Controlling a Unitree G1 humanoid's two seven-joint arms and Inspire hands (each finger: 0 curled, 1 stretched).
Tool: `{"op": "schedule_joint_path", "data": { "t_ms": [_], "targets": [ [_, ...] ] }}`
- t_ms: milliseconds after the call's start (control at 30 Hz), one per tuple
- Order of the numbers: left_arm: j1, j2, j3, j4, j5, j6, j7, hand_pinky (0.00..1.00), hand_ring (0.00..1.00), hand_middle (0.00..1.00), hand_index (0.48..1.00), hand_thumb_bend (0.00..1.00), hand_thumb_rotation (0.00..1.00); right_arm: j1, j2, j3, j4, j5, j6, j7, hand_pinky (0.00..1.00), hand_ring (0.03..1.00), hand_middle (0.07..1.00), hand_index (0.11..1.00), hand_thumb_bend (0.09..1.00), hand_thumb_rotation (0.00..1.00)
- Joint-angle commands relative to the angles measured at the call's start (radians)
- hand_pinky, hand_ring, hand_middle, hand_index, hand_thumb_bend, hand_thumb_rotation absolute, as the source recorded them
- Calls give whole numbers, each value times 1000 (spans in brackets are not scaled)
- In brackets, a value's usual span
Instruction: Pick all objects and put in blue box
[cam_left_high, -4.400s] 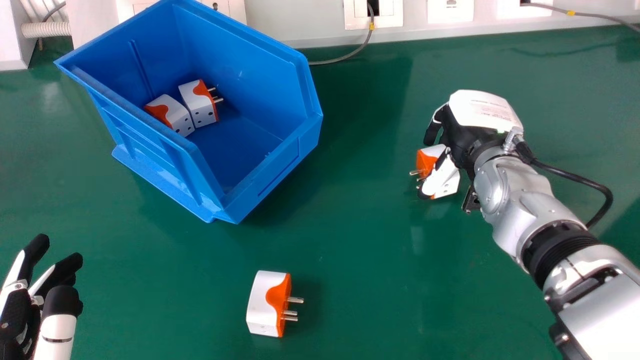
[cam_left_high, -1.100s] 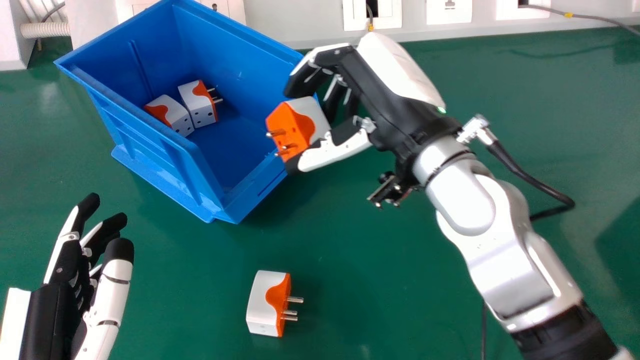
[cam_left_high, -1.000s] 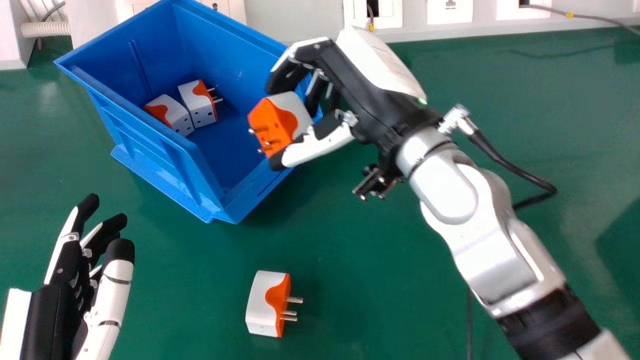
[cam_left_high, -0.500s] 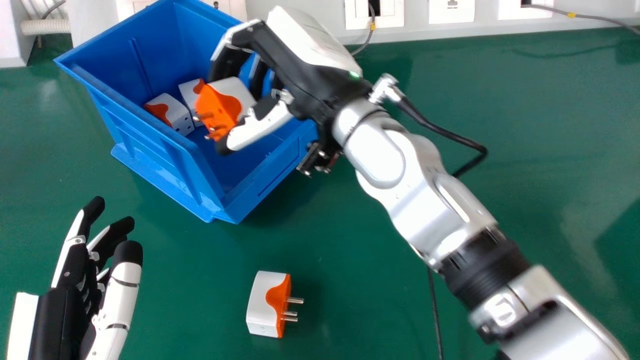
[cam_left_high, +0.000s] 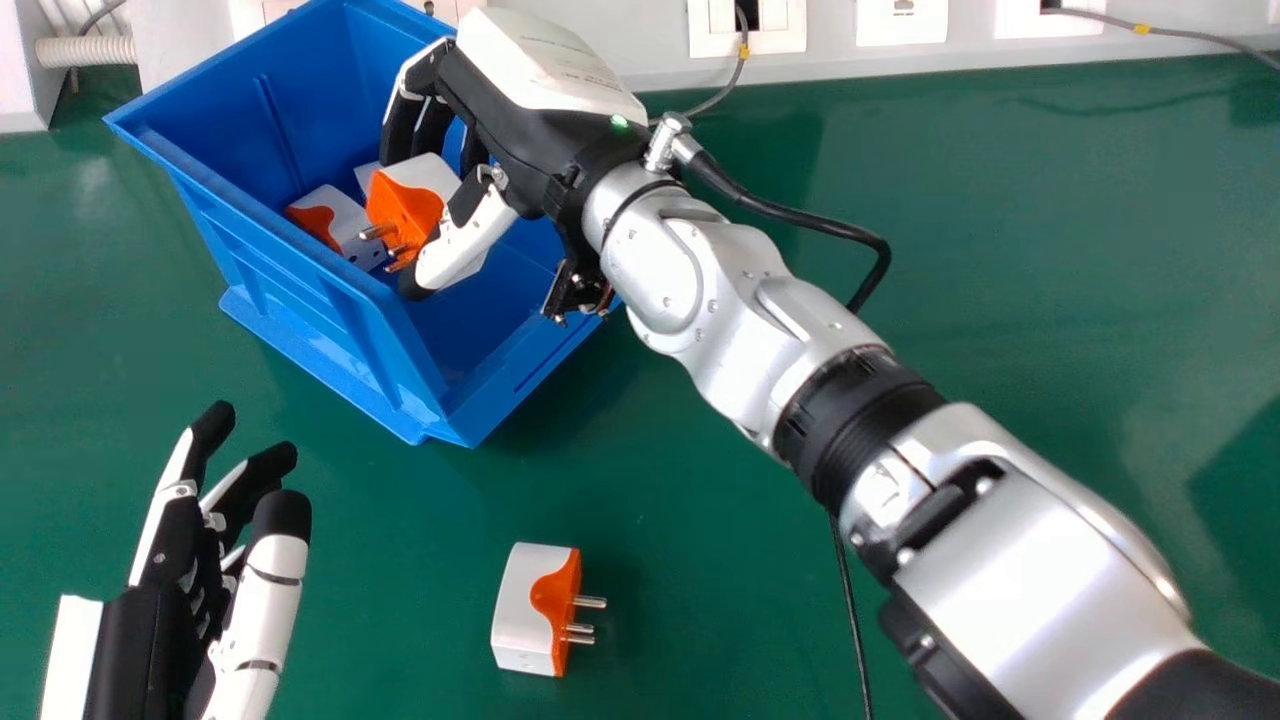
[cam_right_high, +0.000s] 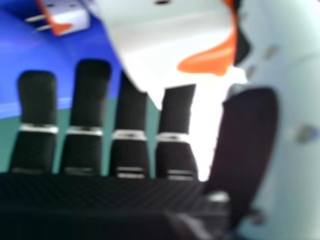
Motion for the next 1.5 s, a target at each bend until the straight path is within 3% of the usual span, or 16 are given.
{"op": "schedule_joint_path", "data": {
  "t_ms": [0,367,600,767,933,1133,1167,1200,1267,1300,1467],
  "targets": [
    [18,6,-4,-24,-3,-34,-2,810,882,861,935,495,809,-84,16,17,22,-25,2,-48,328,428,536,530,489,0],
    [58,-2,-28,-22,-9,-85,0,817,885,868,940,472,821,-107,31,24,74,-42,16,-79,341,430,529,523,492,0],
    [75,-8,-48,-26,-8,-97,4,821,887,871,943,461,830,-95,17,38,83,-55,24,-99,346,430,520,524,494,0],
    [79,-9,-53,-29,-12,-97,3,820,887,871,944,466,834,-79,17,42,86,-60,26,-120,347,432,519,510,495,0],
    [81,-7,-54,-24,-14,-99,5,819,887,871,943,472,833,-74,19,7,88,-18,21,-37,347,433,522,505,496,0],
    [87,-7,-58,-32,-11,-96,7,818,886,871,943,474,833,-71,5,25,88,-32,33,16,342,438,531,512,494,0],
    [87,-7,-58,-31,-10,-97,8,817,886,871,942,475,833,-69,2,27,88,-34,33,19,414,532,612,577,517,0],
    [88,-8,-59,-31,-7,-97,9,817,886,871,942,475,833,-67,0,30,88,-36,35,20,414,532,612,577,517,0],
    [88,-8,-60,-34,-6,-95,9,816,885,871,942,475,832,-63,-3,36,87,-44,40,13,555,678,735,688,552,0],
    [89,-8,-60,-35,-5,-94,9,816,885,871,942,475,832,-61,-5,40,86,-48,43,7,555,678,735,688,552,0],
    [94,-8,-62,-38,-2,-95,9,812,883,869,939,475,828,-49,-7,50,83,-49,50,-16,715,854,897,835,636,7]
  ]
}}
